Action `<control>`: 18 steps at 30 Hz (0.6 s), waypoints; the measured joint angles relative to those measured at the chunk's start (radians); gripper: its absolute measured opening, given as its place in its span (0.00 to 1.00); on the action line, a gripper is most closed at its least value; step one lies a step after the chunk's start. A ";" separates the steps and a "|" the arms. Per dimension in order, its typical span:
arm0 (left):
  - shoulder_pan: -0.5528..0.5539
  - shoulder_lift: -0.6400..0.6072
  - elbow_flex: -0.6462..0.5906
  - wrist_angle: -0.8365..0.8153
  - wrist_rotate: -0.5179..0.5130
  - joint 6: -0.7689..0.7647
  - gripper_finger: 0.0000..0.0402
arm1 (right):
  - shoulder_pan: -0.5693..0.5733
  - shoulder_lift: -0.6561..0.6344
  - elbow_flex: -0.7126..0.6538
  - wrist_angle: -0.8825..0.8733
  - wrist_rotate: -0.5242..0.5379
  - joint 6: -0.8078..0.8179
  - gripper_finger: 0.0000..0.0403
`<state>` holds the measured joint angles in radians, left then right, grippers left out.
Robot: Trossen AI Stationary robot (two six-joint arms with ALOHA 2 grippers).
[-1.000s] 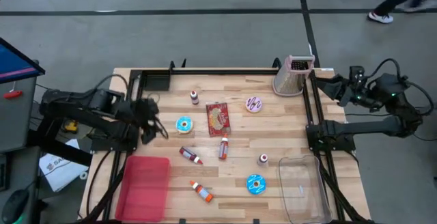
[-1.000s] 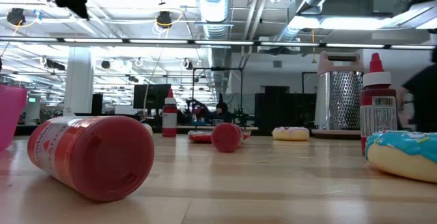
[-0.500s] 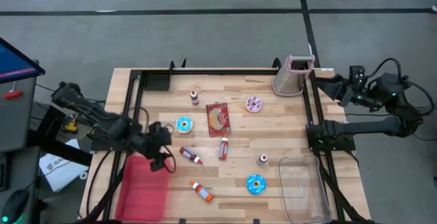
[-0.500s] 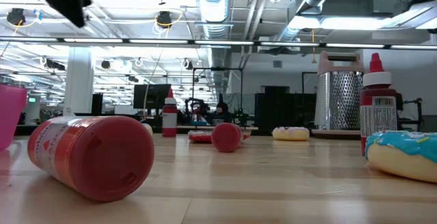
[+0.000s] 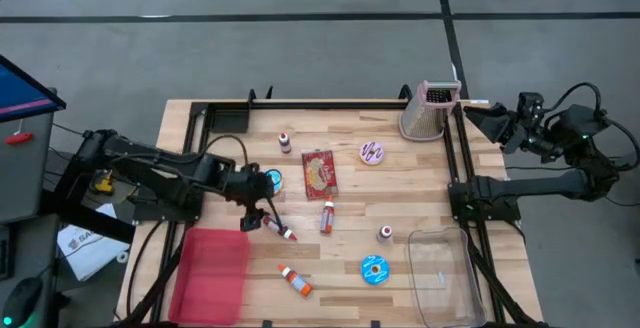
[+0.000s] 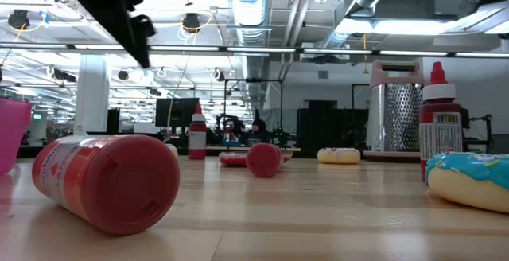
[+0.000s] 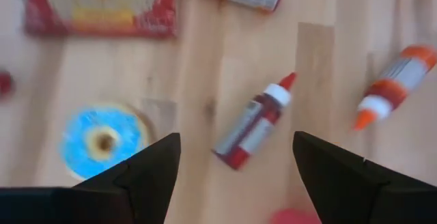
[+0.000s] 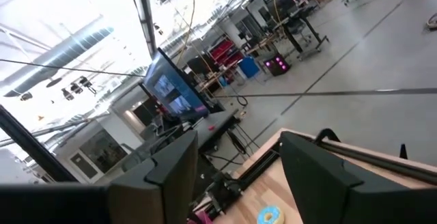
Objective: Pick & Place Food Item
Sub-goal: Put the top blue donut into the black bin
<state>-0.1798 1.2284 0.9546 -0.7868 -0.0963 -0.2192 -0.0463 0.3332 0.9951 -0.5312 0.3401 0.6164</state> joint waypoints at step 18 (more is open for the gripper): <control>0.297 0.036 -0.200 0.108 0.127 0.353 0.68 | 0.000 0.013 0.000 0.008 -0.002 -0.019 0.50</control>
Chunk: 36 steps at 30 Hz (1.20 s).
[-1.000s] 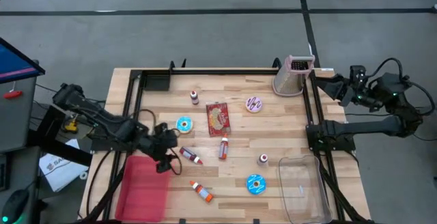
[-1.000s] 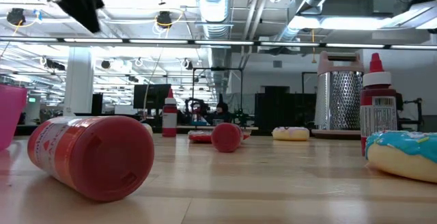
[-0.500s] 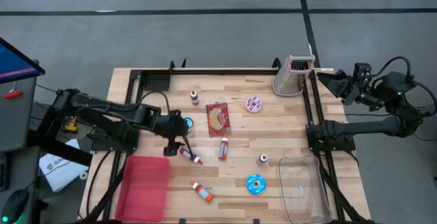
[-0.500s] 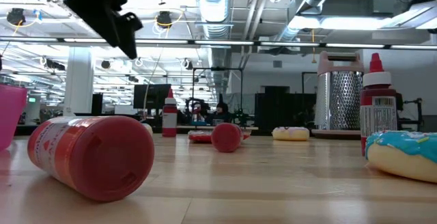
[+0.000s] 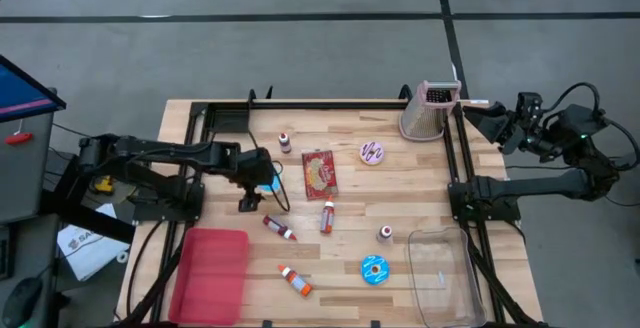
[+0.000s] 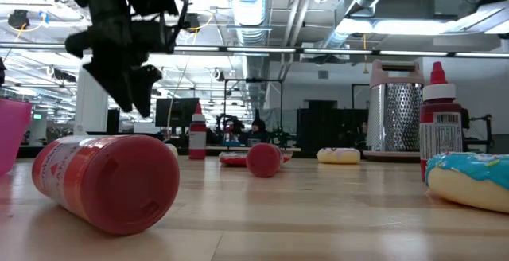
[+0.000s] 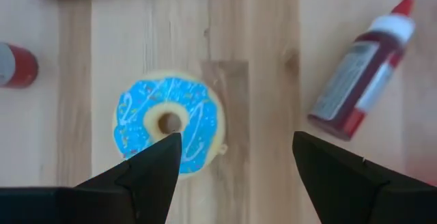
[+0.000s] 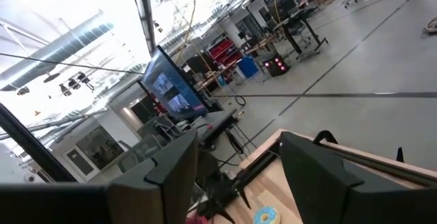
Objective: Pick & Place Food Item
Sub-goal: Put the top blue donut into the black bin
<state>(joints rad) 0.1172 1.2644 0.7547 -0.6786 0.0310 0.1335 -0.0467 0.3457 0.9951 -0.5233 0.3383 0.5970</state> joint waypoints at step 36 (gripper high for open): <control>0.004 0.196 -0.068 0.171 -0.077 0.039 0.62 | 0.000 0.068 0.000 0.006 0.000 0.025 0.45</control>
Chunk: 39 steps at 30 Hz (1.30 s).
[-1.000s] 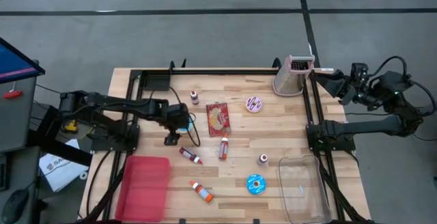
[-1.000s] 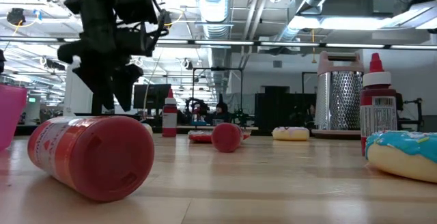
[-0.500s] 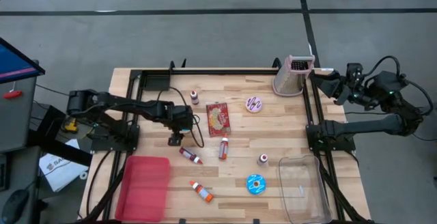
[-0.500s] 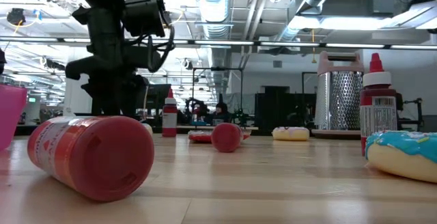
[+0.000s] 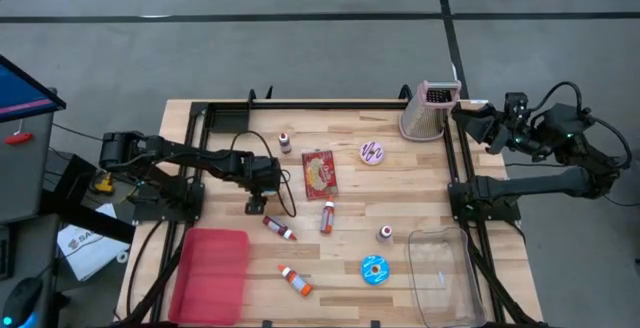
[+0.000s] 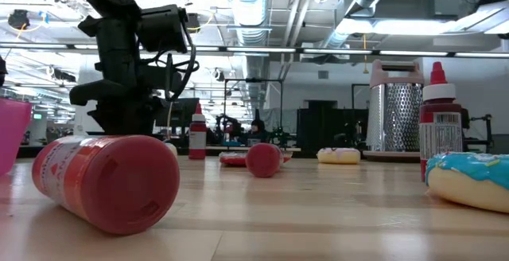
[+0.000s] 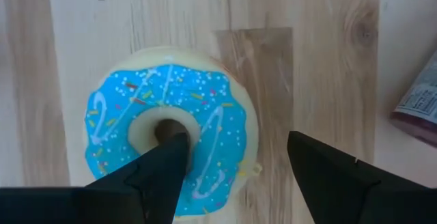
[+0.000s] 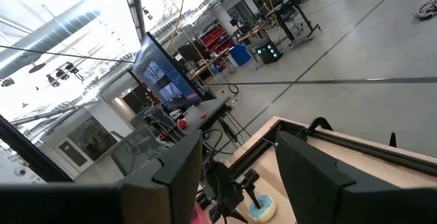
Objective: Pick & Place Food Item
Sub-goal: Put the top blue donut into the black bin
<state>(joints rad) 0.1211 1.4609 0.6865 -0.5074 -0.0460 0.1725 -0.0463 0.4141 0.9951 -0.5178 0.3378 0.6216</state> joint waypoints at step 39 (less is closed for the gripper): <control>0.000 0.008 -0.001 0.068 -0.014 -0.046 0.29 | 0.000 0.000 0.000 0.003 0.000 0.015 0.45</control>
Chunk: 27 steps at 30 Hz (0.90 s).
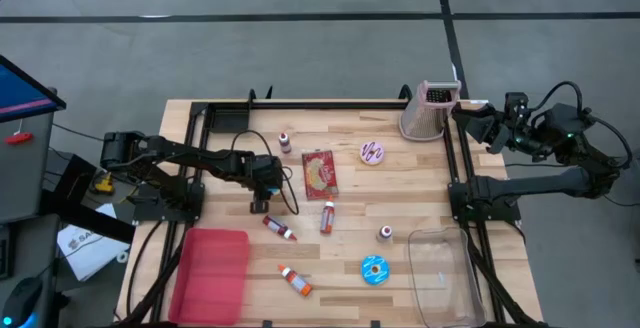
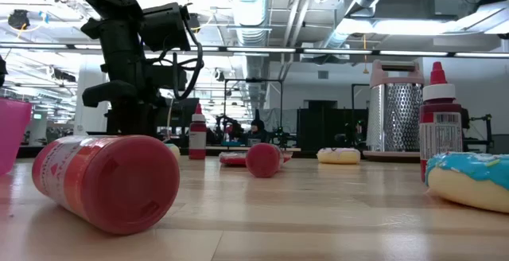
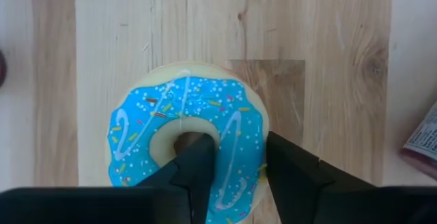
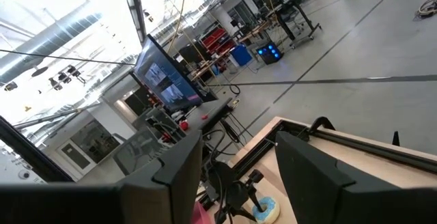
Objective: Pick & Place Food Item
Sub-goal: Put the top blue donut into the black bin
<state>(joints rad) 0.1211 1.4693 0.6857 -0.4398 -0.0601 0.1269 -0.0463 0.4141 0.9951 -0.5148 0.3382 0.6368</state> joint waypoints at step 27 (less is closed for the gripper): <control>0.013 -0.363 0.000 -0.218 -0.281 -0.609 0.29 | 0.000 0.000 0.000 0.000 0.000 0.019 0.45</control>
<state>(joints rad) 0.1344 1.1062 0.6861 -0.6580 -0.3413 -0.4820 -0.0463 0.4141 0.9951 -0.5148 0.3383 0.6555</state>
